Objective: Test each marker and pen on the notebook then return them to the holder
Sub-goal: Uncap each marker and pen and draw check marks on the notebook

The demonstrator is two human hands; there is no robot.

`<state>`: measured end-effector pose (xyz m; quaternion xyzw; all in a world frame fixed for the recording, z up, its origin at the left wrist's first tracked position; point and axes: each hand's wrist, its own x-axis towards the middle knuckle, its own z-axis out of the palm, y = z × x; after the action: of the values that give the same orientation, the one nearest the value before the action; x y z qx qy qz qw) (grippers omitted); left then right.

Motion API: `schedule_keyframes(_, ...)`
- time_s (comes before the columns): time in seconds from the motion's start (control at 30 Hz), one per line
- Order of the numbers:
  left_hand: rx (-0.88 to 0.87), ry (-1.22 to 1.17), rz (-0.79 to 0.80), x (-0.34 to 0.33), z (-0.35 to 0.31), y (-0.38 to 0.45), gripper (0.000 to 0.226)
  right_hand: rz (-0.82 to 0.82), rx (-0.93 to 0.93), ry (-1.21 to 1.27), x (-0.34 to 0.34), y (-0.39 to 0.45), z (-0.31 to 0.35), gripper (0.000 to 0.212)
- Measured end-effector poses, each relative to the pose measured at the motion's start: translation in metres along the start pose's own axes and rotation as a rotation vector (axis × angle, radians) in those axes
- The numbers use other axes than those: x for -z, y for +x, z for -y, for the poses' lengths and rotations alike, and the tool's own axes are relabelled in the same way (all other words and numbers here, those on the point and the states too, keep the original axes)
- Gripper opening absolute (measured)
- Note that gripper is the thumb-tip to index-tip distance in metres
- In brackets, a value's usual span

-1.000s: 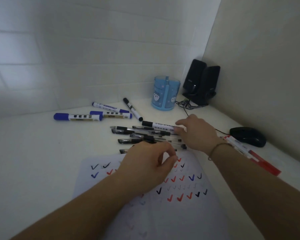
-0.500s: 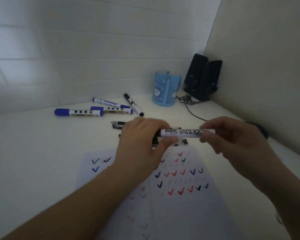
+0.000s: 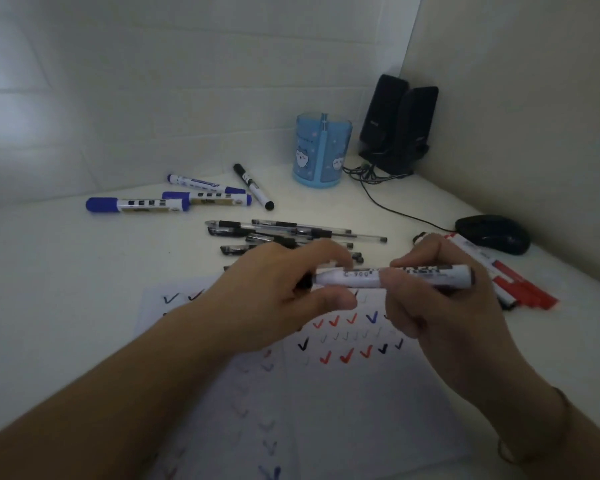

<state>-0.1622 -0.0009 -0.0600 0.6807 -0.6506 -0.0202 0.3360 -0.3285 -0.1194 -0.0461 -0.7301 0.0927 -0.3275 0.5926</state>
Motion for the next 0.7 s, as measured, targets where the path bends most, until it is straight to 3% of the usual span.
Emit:
schedule_keyframes(0.1,0.058,-0.164,-0.151,0.001,0.002,-0.003,0.025,-0.058,-0.072,0.359,0.009,-0.002,0.003,0.021)
schedule_keyframes(0.17,0.125,-0.270,-0.241,0.000,0.004,-0.002,0.032,0.018,-0.123,0.434,0.015,-0.004,0.005,0.027)
schedule_keyframes(0.23,0.131,-0.221,-0.267,-0.003,0.003,-0.001,0.033,0.194,-0.179,0.314,0.013,-0.006,0.005,0.032)
schedule_keyframes(0.3,0.132,-0.174,-0.255,-0.008,0.004,0.000,0.032,0.282,-0.218,0.140,0.005,-0.009,0.004,0.022)
schedule_keyframes(0.47,0.182,-0.123,-0.161,-0.013,0.011,0.002,0.044,0.210,-0.173,-0.247,-0.018,-0.022,-0.005,0.011)
schedule_keyframes(0.6,0.187,-0.094,-0.157,-0.013,0.011,0.002,0.044,0.180,-0.159,-0.268,-0.023,-0.023,-0.009,0.011)
schedule_keyframes(0.7,0.193,-0.077,-0.154,-0.013,0.009,0.002,0.044,0.238,-0.149,-0.308,-0.022,-0.024,-0.011,0.023)
